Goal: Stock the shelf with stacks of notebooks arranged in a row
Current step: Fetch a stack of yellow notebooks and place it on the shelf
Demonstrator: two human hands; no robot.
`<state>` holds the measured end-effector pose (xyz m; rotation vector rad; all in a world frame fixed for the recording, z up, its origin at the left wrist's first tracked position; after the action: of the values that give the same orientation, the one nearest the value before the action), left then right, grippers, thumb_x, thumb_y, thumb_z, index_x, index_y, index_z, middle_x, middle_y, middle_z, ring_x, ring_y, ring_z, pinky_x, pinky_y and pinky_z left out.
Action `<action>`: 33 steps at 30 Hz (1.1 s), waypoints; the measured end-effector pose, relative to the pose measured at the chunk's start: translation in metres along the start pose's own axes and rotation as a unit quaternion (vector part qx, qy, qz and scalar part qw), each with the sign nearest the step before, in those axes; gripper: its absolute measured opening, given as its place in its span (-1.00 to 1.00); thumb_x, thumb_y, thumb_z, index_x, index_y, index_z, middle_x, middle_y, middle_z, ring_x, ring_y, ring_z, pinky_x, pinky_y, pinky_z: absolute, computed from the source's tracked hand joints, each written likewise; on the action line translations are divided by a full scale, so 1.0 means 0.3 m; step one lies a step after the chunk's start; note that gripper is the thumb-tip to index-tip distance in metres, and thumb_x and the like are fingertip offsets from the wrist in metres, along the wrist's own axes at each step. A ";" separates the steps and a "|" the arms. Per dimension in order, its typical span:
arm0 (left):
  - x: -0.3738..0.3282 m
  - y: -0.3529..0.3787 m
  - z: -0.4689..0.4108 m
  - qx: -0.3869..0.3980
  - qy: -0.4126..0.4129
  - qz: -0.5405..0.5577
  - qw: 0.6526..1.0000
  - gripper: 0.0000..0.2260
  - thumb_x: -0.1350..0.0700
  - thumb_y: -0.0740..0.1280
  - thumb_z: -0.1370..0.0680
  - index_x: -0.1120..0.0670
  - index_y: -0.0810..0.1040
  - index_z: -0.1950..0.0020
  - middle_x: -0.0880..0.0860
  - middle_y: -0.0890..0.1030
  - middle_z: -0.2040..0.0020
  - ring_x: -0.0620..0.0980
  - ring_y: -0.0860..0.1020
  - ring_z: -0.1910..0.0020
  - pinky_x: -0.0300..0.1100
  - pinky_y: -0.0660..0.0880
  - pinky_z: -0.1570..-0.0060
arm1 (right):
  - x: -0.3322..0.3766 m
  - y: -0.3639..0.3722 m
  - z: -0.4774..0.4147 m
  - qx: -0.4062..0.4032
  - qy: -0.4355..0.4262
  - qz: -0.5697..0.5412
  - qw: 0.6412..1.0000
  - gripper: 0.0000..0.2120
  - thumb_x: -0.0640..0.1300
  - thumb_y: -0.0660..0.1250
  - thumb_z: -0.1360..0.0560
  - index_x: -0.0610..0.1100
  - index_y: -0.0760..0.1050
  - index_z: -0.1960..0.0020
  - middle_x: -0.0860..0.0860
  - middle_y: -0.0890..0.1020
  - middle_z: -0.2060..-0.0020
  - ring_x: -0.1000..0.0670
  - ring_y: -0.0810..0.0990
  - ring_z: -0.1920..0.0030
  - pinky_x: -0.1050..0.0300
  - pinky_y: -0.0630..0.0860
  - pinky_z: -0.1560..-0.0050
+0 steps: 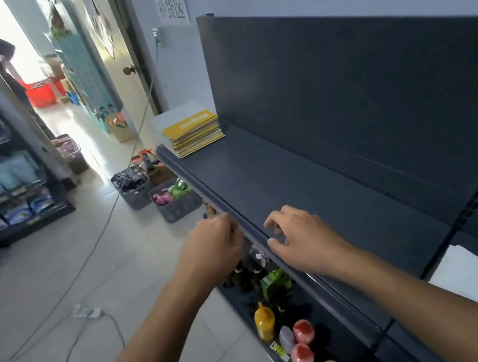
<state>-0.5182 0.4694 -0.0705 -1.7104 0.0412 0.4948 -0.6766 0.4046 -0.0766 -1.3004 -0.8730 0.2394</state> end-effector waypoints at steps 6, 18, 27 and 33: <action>0.188 -0.044 -0.181 0.002 -0.024 -0.019 1.000 -0.82 -0.05 0.22 -0.59 -0.04 0.58 -0.01 -0.10 0.64 0.10 -0.03 0.59 0.10 -0.05 0.57 0.11 | 0.058 0.037 -0.284 -0.002 -0.021 -0.001 1.000 -0.76 0.01 0.22 -0.61 0.01 0.46 -0.25 0.06 0.51 -0.09 -0.07 0.58 -0.02 -0.05 0.56 -0.06; 0.595 -0.081 -0.416 0.003 -0.063 -0.003 0.998 -0.79 -0.04 0.22 -0.61 -0.01 0.58 -0.13 -0.10 0.64 0.05 -0.05 0.57 0.05 -0.11 0.54 0.09 | 0.262 0.174 -0.723 0.043 -0.043 0.021 0.998 -0.77 0.04 0.23 -0.59 0.02 0.46 -0.22 0.06 0.52 -0.08 -0.06 0.58 -0.03 -0.09 0.56 -0.07; 0.906 -0.155 -0.706 -0.001 -0.003 0.010 1.000 -0.80 -0.06 0.21 -0.61 -0.04 0.57 -0.10 -0.14 0.61 0.08 -0.10 0.54 0.12 -0.10 0.55 0.12 | 0.426 0.193 -1.058 0.009 0.017 0.023 1.000 -0.67 0.02 0.24 -0.61 0.02 0.38 -0.36 0.10 0.52 -0.08 0.01 0.56 -0.01 -0.05 0.56 -0.06; 0.966 -0.172 -0.908 0.022 0.052 0.022 0.998 -0.82 -0.06 0.21 -0.60 -0.07 0.56 -0.06 -0.14 0.61 0.08 -0.09 0.58 0.11 -0.06 0.59 0.11 | 0.455 0.204 -1.198 0.001 0.066 0.019 0.998 -0.63 0.02 0.23 -0.62 0.02 0.34 -0.40 0.08 0.52 -0.13 -0.03 0.56 -0.04 -0.09 0.56 -0.07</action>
<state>-0.1585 0.2932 -0.0910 -1.6928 0.1643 0.4350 -0.3232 0.2410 -0.0772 -1.3162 -0.7368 0.1823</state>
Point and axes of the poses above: each hand's wrist, its own z-axis away from the middle knuckle, its own y-axis out of the palm, x = y × z, the point moved 5 cm from there along -z, towards the middle knuckle
